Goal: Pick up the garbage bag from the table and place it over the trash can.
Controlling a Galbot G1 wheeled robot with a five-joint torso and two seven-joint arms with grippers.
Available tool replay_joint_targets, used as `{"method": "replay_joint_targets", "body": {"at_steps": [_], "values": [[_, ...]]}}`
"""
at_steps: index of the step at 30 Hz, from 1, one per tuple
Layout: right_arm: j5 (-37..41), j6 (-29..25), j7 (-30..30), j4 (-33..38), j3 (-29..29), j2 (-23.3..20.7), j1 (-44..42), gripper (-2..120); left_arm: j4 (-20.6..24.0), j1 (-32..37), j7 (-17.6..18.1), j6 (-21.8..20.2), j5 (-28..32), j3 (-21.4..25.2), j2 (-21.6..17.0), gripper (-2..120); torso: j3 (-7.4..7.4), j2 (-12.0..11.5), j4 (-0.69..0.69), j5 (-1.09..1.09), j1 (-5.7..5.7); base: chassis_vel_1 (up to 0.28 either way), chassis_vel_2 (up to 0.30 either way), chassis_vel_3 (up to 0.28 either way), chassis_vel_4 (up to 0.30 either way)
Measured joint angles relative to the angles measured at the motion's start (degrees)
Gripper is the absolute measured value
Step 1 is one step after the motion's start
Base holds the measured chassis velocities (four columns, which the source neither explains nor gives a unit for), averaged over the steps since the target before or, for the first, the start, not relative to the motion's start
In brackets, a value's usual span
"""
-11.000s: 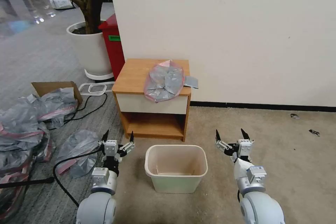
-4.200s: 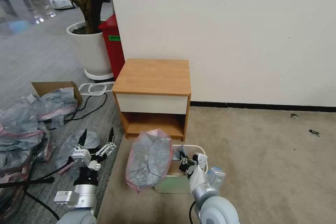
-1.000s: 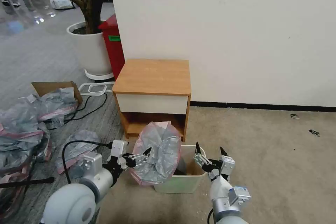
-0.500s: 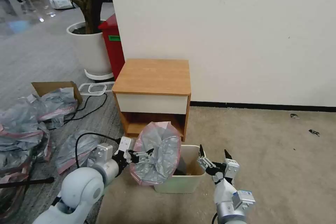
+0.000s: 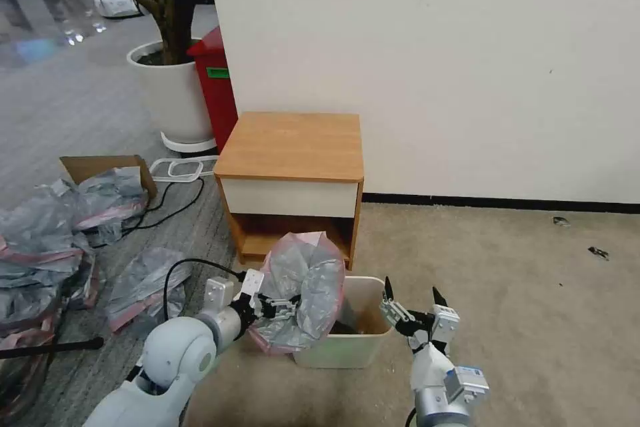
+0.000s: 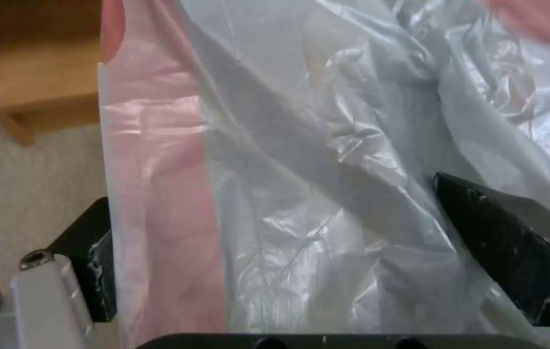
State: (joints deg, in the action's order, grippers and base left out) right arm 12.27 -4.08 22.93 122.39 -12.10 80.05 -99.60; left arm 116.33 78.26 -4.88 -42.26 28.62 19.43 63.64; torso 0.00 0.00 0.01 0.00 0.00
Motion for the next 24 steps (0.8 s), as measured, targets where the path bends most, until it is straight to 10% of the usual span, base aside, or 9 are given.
{"method": "replay_joint_targets", "body": {"at_steps": [24], "values": [[-0.7, -1.68, -0.07, -0.68, 0.19, -0.17, -0.4, 100, -5.3, -0.33, -0.63, 0.48, -1.59, -1.34, 4.75, 58, -0.01, 0.01, 0.01, 0.03, 0.0, 0.0, 0.0, 0.0, 0.0]]}}
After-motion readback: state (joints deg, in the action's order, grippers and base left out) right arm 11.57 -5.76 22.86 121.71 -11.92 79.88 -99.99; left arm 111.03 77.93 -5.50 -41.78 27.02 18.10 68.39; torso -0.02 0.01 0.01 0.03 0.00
